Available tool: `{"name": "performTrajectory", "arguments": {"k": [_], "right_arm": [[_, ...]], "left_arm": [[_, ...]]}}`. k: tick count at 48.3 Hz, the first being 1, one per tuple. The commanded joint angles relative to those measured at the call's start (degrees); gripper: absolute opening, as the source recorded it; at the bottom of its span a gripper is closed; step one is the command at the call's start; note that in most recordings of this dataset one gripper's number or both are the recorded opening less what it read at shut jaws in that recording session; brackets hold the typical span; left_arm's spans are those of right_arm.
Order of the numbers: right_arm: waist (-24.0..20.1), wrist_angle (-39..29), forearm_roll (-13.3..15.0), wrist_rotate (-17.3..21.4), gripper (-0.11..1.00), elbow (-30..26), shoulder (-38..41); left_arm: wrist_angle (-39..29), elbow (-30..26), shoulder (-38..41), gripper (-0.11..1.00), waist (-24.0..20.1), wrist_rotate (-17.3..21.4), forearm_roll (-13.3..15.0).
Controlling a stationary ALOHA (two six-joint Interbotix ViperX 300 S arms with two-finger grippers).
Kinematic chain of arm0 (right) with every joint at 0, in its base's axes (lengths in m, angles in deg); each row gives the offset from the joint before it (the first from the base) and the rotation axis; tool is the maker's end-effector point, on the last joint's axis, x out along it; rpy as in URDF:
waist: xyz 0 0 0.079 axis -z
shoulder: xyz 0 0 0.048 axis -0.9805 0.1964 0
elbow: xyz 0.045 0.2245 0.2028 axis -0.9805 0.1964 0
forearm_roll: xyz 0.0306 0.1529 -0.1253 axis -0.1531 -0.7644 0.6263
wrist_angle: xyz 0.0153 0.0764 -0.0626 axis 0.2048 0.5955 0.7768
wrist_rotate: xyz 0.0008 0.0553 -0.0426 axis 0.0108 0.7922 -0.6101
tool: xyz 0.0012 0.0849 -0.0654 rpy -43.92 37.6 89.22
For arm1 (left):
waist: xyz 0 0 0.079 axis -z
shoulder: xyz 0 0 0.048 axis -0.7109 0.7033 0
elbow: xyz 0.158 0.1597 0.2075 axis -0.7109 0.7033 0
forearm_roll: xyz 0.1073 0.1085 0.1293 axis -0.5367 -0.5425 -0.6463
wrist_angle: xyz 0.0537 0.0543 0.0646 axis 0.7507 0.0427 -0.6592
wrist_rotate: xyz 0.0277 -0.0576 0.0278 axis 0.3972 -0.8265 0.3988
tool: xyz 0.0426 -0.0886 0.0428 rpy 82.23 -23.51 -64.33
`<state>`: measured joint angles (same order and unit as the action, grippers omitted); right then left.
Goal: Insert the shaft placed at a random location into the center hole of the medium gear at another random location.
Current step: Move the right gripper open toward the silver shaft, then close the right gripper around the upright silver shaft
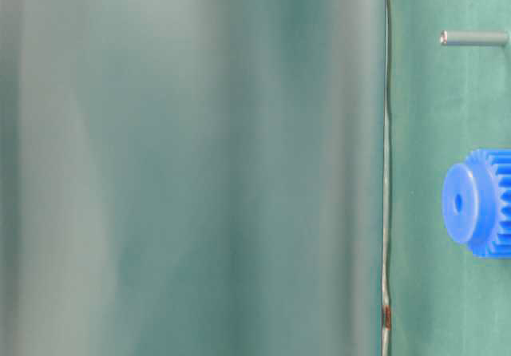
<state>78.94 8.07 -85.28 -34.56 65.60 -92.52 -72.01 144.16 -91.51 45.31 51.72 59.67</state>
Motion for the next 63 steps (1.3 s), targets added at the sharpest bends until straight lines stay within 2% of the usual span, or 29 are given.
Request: {"name": "performTrajectory", "arguments": {"k": [1,14,29,31,34,43,46,48,53,63], "right_arm": [[0.18,0.26,0.18,-0.97,0.01,-0.7,0.7],[1.58,-2.99,0.18,-1.05,0.01,-1.49,1.14],[6.5,-0.35,0.0,-0.88,0.02,-0.44,9.93],[7.12,0.35,0.0,-0.88,0.06,-0.44,11.6],[7.82,1.41,0.0,-0.88,0.18,-0.44,14.24],[9.05,4.04,0.09,-1.23,0.72,-0.88,23.03],[9.58,5.63,0.09,-1.41,0.87,-0.79,26.1],[9.84,7.21,0.09,-1.49,0.88,-0.79,28.65],[10.55,10.63,0.0,-1.49,0.81,-0.97,33.66],[12.04,15.73,0.0,-1.58,0.82,-1.67,42.8]], "left_arm": [[-2.11,-1.67,0.97,0.0,0.79,-0.53,-0.7],[-3.34,-1.76,0.44,0.0,0.88,-1.05,-0.7],[-3.52,-1.76,0.35,0.0,0.79,-1.05,-0.7],[-3.52,-1.76,0.35,0.0,0.79,-1.05,-0.7],[-3.52,-1.76,0.35,0.0,0.88,-1.05,-0.7],[-3.52,-1.76,0.35,0.0,0.88,-1.05,-0.79],[-3.52,-1.76,0.35,0.0,0.88,-1.05,-0.7],[-3.52,-1.76,0.35,0.0,0.79,-1.14,-0.7],[-3.52,-1.67,0.35,0.0,0.88,-1.05,-0.7],[-3.6,-1.67,0.35,0.0,0.88,-1.05,-0.7]]}}
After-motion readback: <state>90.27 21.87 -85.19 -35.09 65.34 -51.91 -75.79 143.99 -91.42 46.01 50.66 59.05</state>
